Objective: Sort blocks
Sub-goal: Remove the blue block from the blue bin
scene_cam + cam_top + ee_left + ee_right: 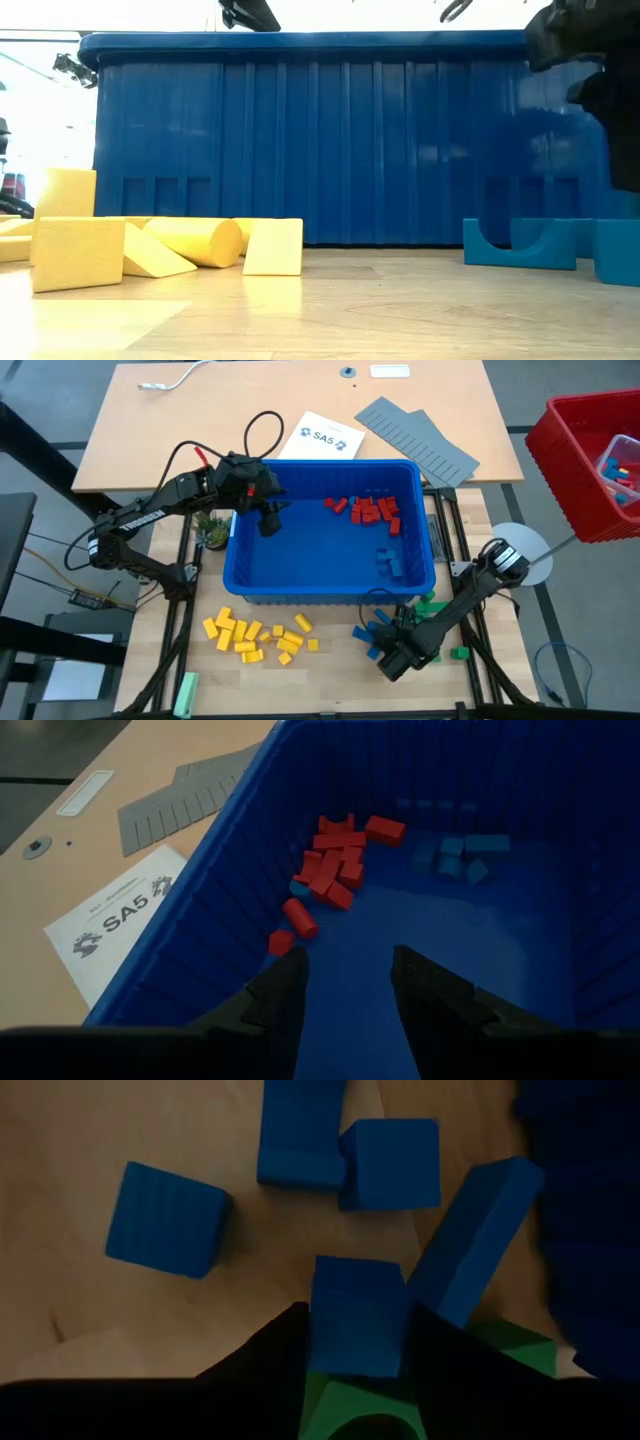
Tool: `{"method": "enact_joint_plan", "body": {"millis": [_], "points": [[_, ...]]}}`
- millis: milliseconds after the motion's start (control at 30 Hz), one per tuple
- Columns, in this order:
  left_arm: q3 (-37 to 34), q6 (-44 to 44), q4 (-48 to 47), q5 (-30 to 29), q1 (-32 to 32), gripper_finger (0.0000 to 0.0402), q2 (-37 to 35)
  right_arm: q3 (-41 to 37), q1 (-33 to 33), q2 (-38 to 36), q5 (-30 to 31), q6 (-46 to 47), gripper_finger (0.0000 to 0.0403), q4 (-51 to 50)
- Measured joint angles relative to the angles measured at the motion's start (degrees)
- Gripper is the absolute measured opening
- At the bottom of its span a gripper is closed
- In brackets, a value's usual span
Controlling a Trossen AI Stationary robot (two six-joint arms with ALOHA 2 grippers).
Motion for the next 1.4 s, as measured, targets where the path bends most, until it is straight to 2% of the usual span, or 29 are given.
{"method": "enact_joint_plan", "body": {"millis": [233, 300, 433, 533, 667, 833, 1000, 1067, 1167, 1400], "points": [[0.0, 0.0, 0.0, 0.0, 0.0, 0.0158, 0.0, 0.0, 0.0, -4.8, -0.2, -0.5, 0.019, -0.9], [0.0, 0.0, -0.1, 0.0, 0.0, 0.0158, 0.0, 0.0, 0.0, -7.4, -2.5, -1.0, 0.0201, -1.0], [0.0, 0.0, -0.1, 0.0, 0.0, 0.0158, 0.0, 2.0, -0.4, -14.8, -11.0, -3.8, 0.0216, -0.7], [0.0, 0.0, -0.1, 0.0, 0.0, 0.0158, 0.0, 5.0, -1.7, -20.1, -12.8, -6.0, 0.0219, 0.7], [0.0, 0.0, -0.1, 0.0, 0.0, 0.0158, 0.0, 7.7, -5.2, -25.6, -7.0, -13.3, 0.0216, 8.2], [0.0, 0.0, 0.0, 0.0, 0.0, 0.0158, 0.0, 8.8, -10.3, -30.1, 6.6, -26.9, 0.0212, 13.4], [0.0, 1.6, 0.0, -0.1, 0.0, 0.0158, 0.0, 8.8, -18.4, -30.7, 23.4, -41.4, 0.0204, 12.8], [0.0, 2.0, -0.3, -0.5, 0.0, 0.0158, 0.0, 8.8, -23.5, -30.0, 26.3, -47.1, 0.0199, 12.9], [0.0, 1.6, -0.3, -1.5, 0.0, 0.0158, 0.0, 8.7, -32.1, -27.5, 25.1, -52.7, 0.019, 12.8], [0.0, 1.6, -0.4, -1.6, 0.0, 0.0158, 0.0, 8.7, -51.2, -19.3, 12.0, -55.9, 0.0177, 14.7]]}}
